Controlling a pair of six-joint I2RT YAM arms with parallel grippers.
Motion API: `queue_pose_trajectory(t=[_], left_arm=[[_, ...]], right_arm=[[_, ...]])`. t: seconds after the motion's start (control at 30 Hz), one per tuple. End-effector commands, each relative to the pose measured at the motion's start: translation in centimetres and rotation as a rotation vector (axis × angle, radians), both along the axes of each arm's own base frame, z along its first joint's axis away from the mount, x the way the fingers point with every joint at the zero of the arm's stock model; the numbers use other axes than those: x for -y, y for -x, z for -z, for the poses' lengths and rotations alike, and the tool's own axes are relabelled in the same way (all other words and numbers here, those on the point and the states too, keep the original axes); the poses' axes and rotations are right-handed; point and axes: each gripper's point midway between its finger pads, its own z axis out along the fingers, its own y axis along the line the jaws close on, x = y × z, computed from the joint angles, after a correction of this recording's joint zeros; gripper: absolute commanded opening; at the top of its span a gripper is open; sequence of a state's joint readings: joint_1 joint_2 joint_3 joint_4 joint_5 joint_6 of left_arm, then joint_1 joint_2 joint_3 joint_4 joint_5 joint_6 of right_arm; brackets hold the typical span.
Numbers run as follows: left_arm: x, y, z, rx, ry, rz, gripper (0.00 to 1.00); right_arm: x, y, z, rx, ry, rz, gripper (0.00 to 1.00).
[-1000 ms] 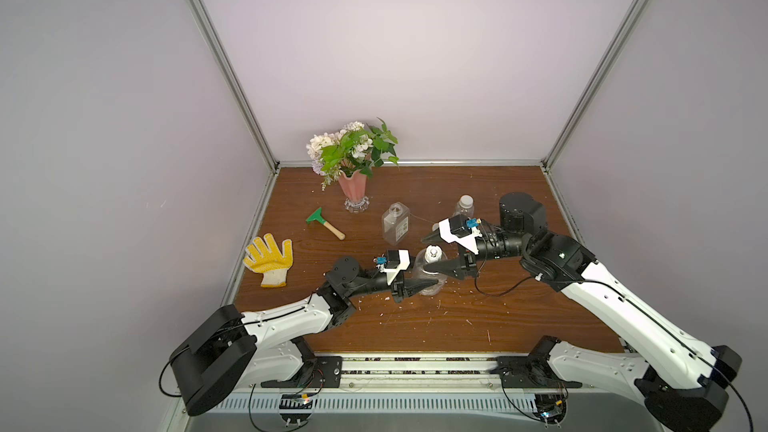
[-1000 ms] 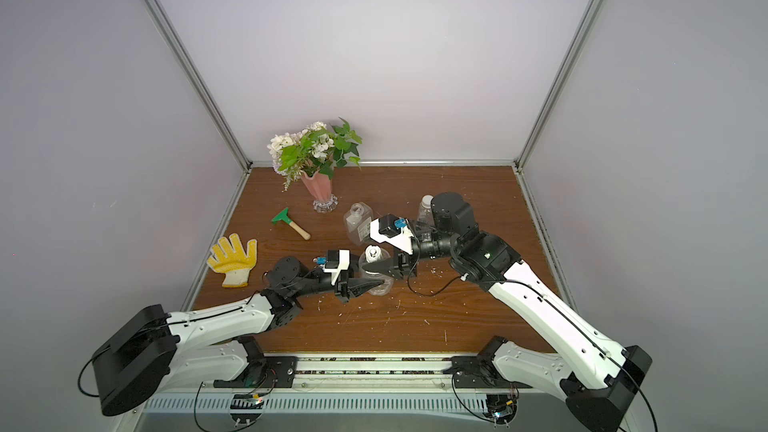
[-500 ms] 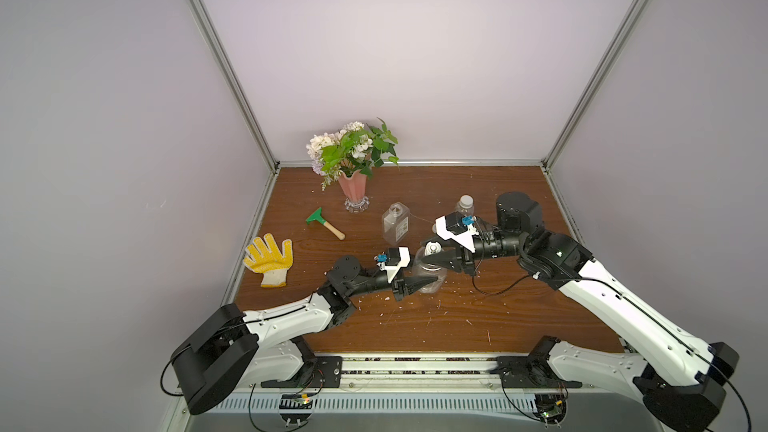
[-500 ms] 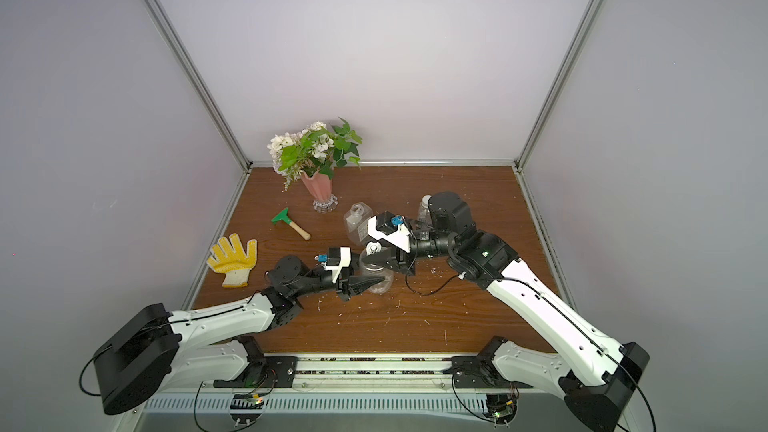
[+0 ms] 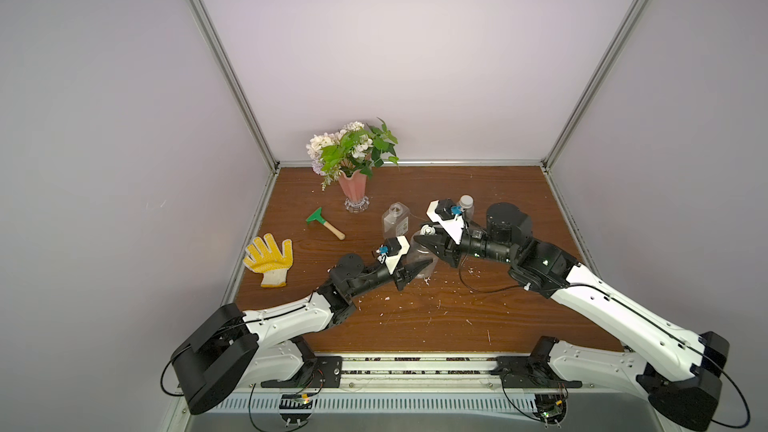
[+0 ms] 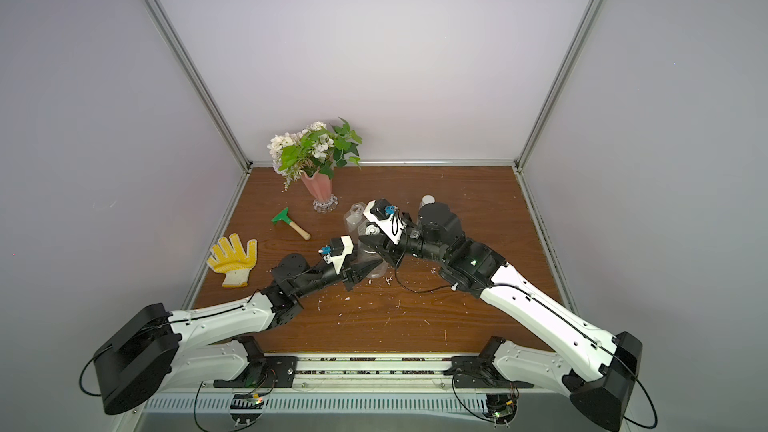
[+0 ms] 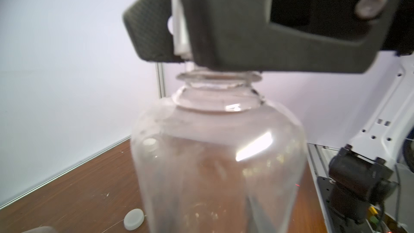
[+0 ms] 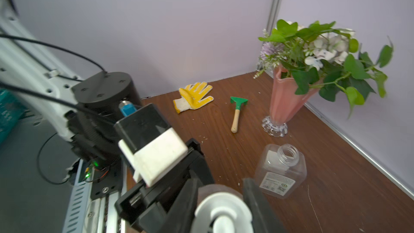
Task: Screw on the bottle caps
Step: Screw the bottle cap onto the plastic bottle.
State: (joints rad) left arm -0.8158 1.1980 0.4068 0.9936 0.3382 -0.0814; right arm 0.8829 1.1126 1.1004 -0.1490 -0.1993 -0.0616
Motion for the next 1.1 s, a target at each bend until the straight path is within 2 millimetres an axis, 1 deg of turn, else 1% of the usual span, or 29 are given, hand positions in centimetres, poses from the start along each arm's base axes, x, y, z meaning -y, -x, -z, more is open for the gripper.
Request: queue_pose_trajectory(t=[0.0, 0.07, 0.2, 0.27, 0.33, 0.4, 0.43, 0.53, 0.63, 0.73, 0.8, 0.83, 0.87, 0.93, 1.0, 1.07], left_arm=[[-1.6, -2.0, -6.8, 0.131, 0.163, -0.147, 0.36], [-1.9, -2.7, -6.6, 0.127, 0.161, -0.190, 0.35], [-2.2, -3.8, -5.9, 0.113, 0.146, -0.251, 0.35], [-2.2, -4.2, -5.4, 0.104, 0.136, -0.270, 0.35], [-2.3, -4.4, -4.9, 0.098, 0.126, -0.281, 0.35], [-2.4, -4.5, -4.5, 0.091, 0.118, -0.289, 0.35], [-2.4, -4.5, -4.2, 0.090, 0.113, -0.291, 0.35], [-2.5, -4.6, -3.6, 0.087, 0.094, -0.303, 0.35], [-2.8, -4.8, -2.9, 0.084, 0.079, -0.323, 0.36], [-3.1, -4.8, -2.4, 0.081, 0.069, -0.335, 0.36], [-3.3, -4.8, -2.2, 0.081, 0.063, -0.342, 0.36], [-3.4, -4.7, -2.2, 0.083, 0.061, -0.343, 0.36], [-3.4, -4.6, -2.2, 0.085, 0.058, -0.342, 0.36], [-3.3, -4.3, -2.3, 0.091, 0.052, -0.324, 0.37], [-2.9, -3.5, -2.6, 0.106, 0.051, -0.274, 0.37], [-2.5, -2.4, -2.9, 0.119, 0.054, -0.212, 0.37]], right_arm=[[1.2, -3.0, 4.7, -0.161, 0.048, 0.297, 0.05], [1.6, -3.9, 5.9, -0.222, 0.031, 0.391, 0.03], [1.0, -4.0, 8.0, -0.255, 0.047, 0.462, 0.04], [0.8, -4.1, 8.5, -0.262, 0.054, 0.470, 0.05], [0.8, -4.2, 8.3, -0.256, 0.051, 0.474, 0.06], [0.8, -4.1, 7.1, -0.233, 0.037, 0.460, 0.10], [0.8, -3.9, 6.3, -0.220, 0.025, 0.444, 0.14], [0.7, -2.9, 3.9, -0.174, -0.015, 0.364, 0.34], [1.2, -1.8, 1.3, -0.122, -0.054, 0.289, 0.56], [1.6, 0.5, -1.3, -0.063, -0.080, 0.139, 0.81], [1.8, 2.2, -2.4, -0.032, -0.077, 0.039, 0.95], [2.3, 2.6, -2.8, -0.016, -0.072, 0.011, 0.98], [2.6, 3.0, -2.9, -0.008, -0.061, -0.017, 0.99], [3.5, 3.0, -2.9, 0.007, -0.034, -0.043, 0.99], [4.4, 2.7, -2.8, 0.015, -0.015, -0.055, 0.99], [4.9, 2.5, -3.2, 0.030, -0.004, -0.090, 0.99]])
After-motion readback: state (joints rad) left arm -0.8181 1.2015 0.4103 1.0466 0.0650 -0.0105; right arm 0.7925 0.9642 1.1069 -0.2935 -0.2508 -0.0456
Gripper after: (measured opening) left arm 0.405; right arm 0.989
